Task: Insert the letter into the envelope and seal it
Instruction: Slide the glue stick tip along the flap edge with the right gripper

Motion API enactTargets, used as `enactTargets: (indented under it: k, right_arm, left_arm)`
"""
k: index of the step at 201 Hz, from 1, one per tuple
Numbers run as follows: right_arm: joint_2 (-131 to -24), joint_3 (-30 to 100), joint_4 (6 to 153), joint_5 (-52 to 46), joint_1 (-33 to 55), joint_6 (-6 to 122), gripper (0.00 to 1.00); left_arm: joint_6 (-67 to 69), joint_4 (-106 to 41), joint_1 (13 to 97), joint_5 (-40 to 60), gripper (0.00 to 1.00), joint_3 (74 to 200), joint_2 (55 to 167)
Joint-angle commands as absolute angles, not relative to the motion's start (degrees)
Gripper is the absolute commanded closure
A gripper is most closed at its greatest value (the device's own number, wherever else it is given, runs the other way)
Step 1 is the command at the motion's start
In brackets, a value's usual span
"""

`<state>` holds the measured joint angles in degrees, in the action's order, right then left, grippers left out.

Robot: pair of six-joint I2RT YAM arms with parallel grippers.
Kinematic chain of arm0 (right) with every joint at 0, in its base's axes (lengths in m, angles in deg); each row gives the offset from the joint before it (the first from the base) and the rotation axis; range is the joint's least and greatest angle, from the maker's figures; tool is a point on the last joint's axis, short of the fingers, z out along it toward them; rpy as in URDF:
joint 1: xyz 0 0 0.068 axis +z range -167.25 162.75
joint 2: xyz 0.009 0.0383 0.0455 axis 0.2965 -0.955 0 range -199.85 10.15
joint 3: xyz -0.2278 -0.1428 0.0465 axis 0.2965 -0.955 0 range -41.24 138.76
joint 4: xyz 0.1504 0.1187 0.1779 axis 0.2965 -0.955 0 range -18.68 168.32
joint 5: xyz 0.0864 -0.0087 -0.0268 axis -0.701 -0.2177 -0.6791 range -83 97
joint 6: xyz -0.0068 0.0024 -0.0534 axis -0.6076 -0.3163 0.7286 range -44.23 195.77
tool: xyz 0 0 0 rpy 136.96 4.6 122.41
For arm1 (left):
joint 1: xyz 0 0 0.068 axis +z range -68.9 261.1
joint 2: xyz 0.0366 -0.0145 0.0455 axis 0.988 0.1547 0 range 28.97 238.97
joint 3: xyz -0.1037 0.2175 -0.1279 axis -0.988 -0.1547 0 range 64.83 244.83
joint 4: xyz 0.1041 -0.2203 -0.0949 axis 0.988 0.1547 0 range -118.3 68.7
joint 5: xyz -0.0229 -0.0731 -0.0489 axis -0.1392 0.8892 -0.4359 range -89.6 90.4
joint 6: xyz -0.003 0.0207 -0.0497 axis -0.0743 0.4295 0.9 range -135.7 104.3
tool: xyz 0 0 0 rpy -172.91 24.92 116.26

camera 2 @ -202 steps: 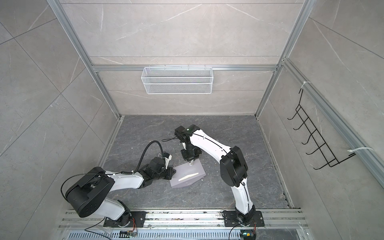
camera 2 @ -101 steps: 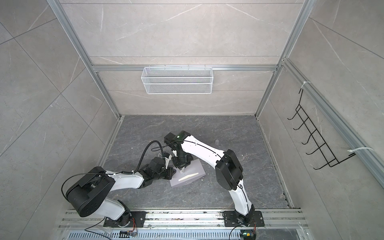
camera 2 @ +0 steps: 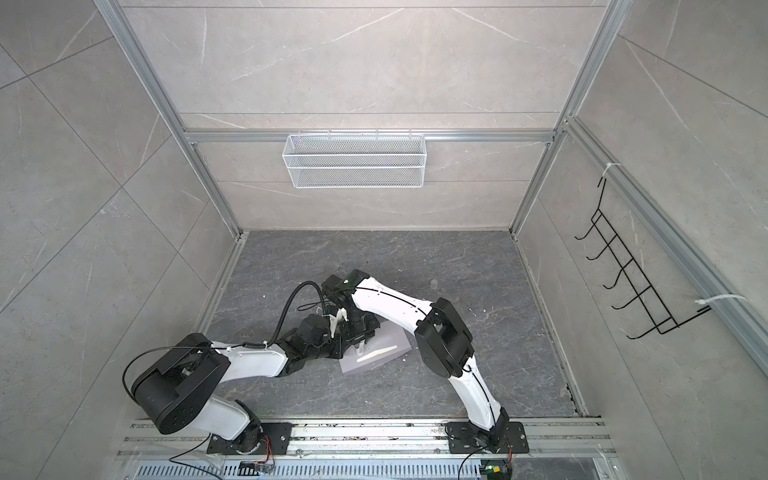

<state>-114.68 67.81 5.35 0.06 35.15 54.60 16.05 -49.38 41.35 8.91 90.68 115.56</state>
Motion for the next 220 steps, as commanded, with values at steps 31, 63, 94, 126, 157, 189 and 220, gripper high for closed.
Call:
enactTargets:
  k: [31, 63, 94, 126, 157, 189, 220]
  right_arm:
    - [-117.62, 70.33, 4.89, 3.91, 36.34, 54.24, 1.0]
    - [-118.01, 70.56, 4.39, 6.17, 36.31, 54.16, 1.0]
    - [-118.61, 70.61, 4.38, 7.31, 36.19, 54.06, 1.0]
    - [-118.4, 69.76, 4.8, 8.84, 35.47, 53.8, 1.0]
    - [-117.32, 68.27, 5.86, 9.4, 33.86, 53.37, 1.0]
    - [-116.5, 67.27, 6.41, 9.71, 32.77, 53.2, 1.0]
    - [-116.24, 66.86, 6.57, 10.36, 32.41, 53.01, 1.0]
  left_arm:
    - [14.53, -44.89, 41.46, 6.98, 0.87, 89.35, 116.41]
    - [14.45, -45.16, 41.46, 7.07, 0.87, 89.53, 116.85]
    - [14.4, -45.19, 41.43, 7.33, 0.87, 89.59, 117.21]
    - [14.36, -45.34, 41.45, 7.2, 0.87, 89.28, 117.04]
    - [14.37, -45.27, 41.46, 6.98, 0.87, 88.92, 116.69]
    - [14.45, -45.26, 41.46, 6.75, 0.87, 88.6, 116.42]
    - [14.45, -45.27, 41.44, 6.69, 0.87, 88.62, 116.38]
